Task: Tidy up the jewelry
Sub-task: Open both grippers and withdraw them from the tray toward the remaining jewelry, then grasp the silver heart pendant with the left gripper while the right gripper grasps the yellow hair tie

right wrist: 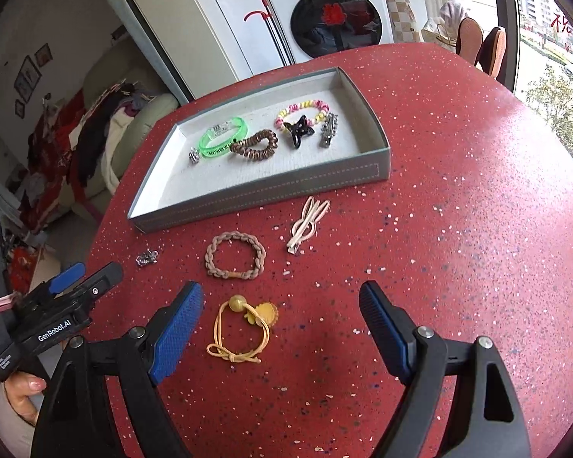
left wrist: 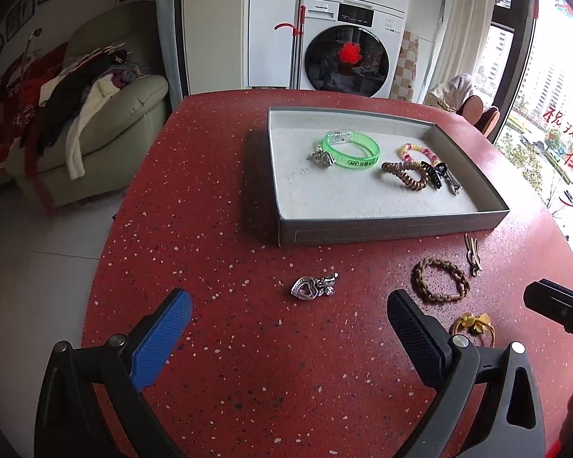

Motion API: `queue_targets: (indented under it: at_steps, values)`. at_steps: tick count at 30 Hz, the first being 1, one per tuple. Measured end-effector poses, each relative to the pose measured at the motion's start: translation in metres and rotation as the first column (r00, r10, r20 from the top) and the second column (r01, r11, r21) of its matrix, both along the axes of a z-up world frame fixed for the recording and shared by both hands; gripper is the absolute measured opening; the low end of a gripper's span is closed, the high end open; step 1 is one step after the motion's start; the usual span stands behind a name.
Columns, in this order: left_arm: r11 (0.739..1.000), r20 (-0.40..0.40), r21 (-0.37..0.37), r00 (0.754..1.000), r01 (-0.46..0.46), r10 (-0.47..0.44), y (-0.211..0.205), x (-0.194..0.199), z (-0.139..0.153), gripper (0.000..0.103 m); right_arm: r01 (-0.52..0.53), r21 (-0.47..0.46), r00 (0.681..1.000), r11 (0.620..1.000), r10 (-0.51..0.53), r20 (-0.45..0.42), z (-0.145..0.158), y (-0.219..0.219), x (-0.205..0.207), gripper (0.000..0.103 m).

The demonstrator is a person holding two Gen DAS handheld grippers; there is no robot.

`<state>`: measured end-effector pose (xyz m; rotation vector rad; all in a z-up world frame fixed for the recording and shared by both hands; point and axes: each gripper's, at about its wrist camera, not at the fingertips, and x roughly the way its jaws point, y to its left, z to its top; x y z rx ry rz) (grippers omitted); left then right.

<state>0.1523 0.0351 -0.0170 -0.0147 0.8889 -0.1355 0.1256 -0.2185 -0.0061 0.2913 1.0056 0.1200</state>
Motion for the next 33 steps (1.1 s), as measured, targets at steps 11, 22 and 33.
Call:
queue_targets:
  at_steps: [11,22,33]
  values:
    - [0.999,-0.058,0.009,0.997,-0.044,0.044,0.008,0.005,-0.021,0.103,-0.04,-0.075,0.998,0.996,0.037,-0.043,-0.019,0.018,-0.009,0.086]
    - [0.998,-0.03,0.062,1.0,0.0,0.002,-0.01,0.021,-0.021,0.103,-0.072,-0.148,0.997,0.986,0.065,-0.048,-0.021,0.033,-0.004,0.086]
    - [0.995,-0.049,0.094,0.998,0.044,-0.04,-0.021,0.032,-0.033,0.099,-0.171,-0.302,0.985,0.938,0.167,-0.04,-0.023,0.057,-0.001,0.069]
